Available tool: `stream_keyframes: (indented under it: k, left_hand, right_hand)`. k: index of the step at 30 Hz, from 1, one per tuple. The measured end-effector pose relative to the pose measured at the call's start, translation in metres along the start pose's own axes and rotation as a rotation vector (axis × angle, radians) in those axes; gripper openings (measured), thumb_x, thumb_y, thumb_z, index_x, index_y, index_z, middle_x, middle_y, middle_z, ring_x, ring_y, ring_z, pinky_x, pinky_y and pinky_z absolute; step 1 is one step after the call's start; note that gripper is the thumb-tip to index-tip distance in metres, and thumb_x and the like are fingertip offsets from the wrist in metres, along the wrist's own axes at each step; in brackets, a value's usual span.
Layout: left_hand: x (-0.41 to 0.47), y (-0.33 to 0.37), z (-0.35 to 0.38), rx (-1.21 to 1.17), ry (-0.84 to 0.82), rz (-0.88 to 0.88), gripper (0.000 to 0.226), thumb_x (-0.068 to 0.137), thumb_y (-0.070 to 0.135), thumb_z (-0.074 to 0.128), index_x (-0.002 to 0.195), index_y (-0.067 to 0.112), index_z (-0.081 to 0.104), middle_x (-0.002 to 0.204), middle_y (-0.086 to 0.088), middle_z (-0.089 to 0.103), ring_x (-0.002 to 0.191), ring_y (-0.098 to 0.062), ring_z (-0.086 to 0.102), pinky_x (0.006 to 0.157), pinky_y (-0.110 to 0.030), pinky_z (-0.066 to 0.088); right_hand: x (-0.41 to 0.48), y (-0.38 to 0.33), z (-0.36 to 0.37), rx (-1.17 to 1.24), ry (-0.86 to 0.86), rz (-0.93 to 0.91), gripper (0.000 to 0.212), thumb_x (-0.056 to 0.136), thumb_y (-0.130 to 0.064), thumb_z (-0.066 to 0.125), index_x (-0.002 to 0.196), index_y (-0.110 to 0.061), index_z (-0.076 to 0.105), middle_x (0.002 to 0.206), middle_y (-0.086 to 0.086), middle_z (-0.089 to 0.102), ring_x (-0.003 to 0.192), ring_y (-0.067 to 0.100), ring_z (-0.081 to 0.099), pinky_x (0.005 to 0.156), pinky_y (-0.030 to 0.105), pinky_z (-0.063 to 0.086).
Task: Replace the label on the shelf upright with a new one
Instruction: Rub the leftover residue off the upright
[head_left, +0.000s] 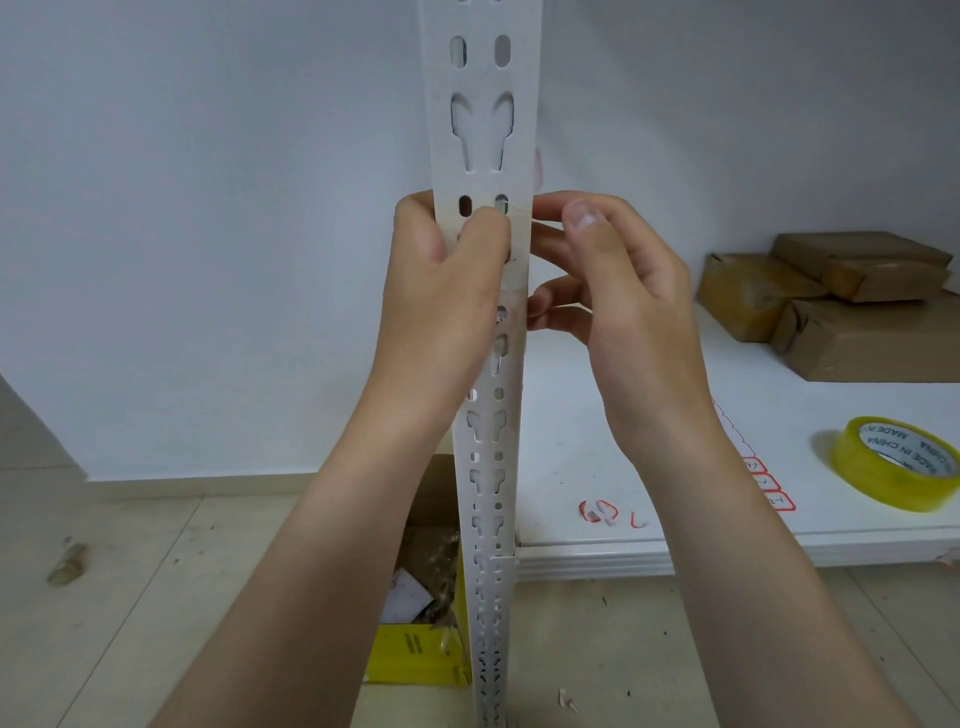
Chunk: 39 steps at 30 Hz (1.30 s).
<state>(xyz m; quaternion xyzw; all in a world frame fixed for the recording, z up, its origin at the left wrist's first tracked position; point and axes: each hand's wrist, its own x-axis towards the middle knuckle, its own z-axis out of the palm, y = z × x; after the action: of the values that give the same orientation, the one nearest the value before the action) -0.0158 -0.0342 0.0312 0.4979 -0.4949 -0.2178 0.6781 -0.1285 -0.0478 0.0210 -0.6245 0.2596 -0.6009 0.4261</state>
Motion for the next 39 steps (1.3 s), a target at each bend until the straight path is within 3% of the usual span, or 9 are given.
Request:
stream_keyframes:
  k: [7, 12, 14, 18, 22, 27, 30, 35, 39]
  left_hand:
    - [-0.001, -0.002, -0.006, -0.057, -0.04, 0.017, 0.012, 0.091, 0.007, 0.045, 0.095, 0.016, 0.053, 0.086, 0.007, 0.059, 0.067, 0.0, 0.055, 0.057, -0.013, 0.045]
    - [0.001, -0.006, -0.017, -0.028, -0.029, 0.097, 0.031, 0.082, 0.02, 0.047, 0.104, 0.007, 0.065, 0.098, -0.006, 0.073, 0.082, -0.007, 0.064, 0.069, -0.021, 0.053]
    - [0.002, -0.007, -0.022, -0.01, -0.038, 0.11, 0.031, 0.084, 0.021, 0.049, 0.105, 0.009, 0.068, 0.102, -0.001, 0.076, 0.087, -0.007, 0.069, 0.073, -0.019, 0.055]
    - [0.005, -0.007, -0.028, 0.01, -0.072, 0.139, 0.026, 0.093, 0.019, 0.049, 0.105, 0.008, 0.069, 0.093, 0.007, 0.074, 0.08, 0.001, 0.067, 0.071, -0.013, 0.051]
    - [0.006, -0.009, -0.031, 0.025, -0.104, 0.185, 0.025, 0.105, 0.009, 0.047, 0.089, 0.016, 0.064, 0.075, 0.017, 0.065, 0.07, 0.005, 0.059, 0.067, -0.009, 0.045]
    - [0.008, -0.008, -0.032, 0.03, -0.132, 0.204, 0.035, 0.107, 0.01, 0.044, 0.08, 0.025, 0.058, 0.064, 0.024, 0.061, 0.067, 0.008, 0.057, 0.066, -0.007, 0.043]
    - [0.008, -0.007, -0.032, 0.027, -0.143, 0.201, 0.034, 0.108, 0.01, 0.044, 0.08, 0.024, 0.058, 0.064, 0.024, 0.061, 0.066, 0.008, 0.057, 0.065, -0.007, 0.042]
    - [0.008, -0.007, -0.034, 0.044, -0.139, 0.205, 0.03, 0.108, 0.013, 0.045, 0.086, 0.023, 0.063, 0.068, 0.025, 0.064, 0.07, 0.009, 0.059, 0.067, -0.006, 0.043]
    - [0.008, -0.008, -0.035, 0.064, -0.114, 0.219, 0.027, 0.107, 0.016, 0.046, 0.092, 0.023, 0.067, 0.074, 0.024, 0.067, 0.075, 0.008, 0.061, 0.069, -0.008, 0.045]
  right_hand:
    - [0.0, -0.001, 0.002, -0.001, 0.014, -0.004, 0.013, 0.101, -0.012, 0.061, 0.113, -0.013, 0.068, 0.093, -0.006, 0.079, 0.066, 0.006, 0.067, 0.067, 0.026, 0.057]
    - [0.002, 0.003, 0.016, -0.061, 0.034, -0.017, 0.022, 0.093, -0.014, 0.068, 0.113, -0.021, 0.06, 0.102, -0.005, 0.075, 0.092, 0.034, 0.067, 0.07, 0.029, 0.059]
    - [0.003, 0.003, 0.021, -0.045, 0.047, 0.002, 0.025, 0.094, -0.014, 0.067, 0.117, -0.021, 0.058, 0.103, -0.004, 0.074, 0.093, 0.03, 0.068, 0.071, 0.023, 0.058]
    - [0.003, 0.0, 0.032, -0.016, 0.038, 0.074, 0.024, 0.1, -0.013, 0.057, 0.122, -0.024, 0.052, 0.105, -0.001, 0.068, 0.079, 0.001, 0.067, 0.068, 0.017, 0.055]
    - [0.006, -0.003, 0.038, -0.065, 0.028, 0.132, 0.021, 0.103, -0.018, 0.046, 0.122, -0.028, 0.05, 0.103, -0.005, 0.064, 0.101, 0.011, 0.062, 0.073, 0.027, 0.049]
    - [0.011, -0.005, 0.036, -0.079, -0.008, 0.156, 0.015, 0.104, -0.015, 0.041, 0.115, -0.021, 0.048, 0.086, -0.008, 0.056, 0.063, -0.009, 0.052, 0.052, 0.007, 0.042]
    - [0.011, -0.007, 0.035, -0.08, -0.042, 0.173, 0.014, 0.105, -0.013, 0.038, 0.117, -0.018, 0.045, 0.085, -0.007, 0.053, 0.057, -0.011, 0.052, 0.047, 0.006, 0.04]
    - [0.013, -0.005, 0.031, -0.224, -0.018, 0.108, 0.018, 0.101, -0.02, 0.048, 0.118, -0.021, 0.051, 0.095, -0.012, 0.062, 0.071, -0.011, 0.06, 0.06, 0.011, 0.048]
    - [0.009, -0.002, 0.022, -0.291, 0.077, -0.013, 0.028, 0.09, -0.026, 0.058, 0.116, -0.021, 0.066, 0.101, -0.005, 0.075, 0.09, 0.01, 0.073, 0.077, 0.033, 0.063]
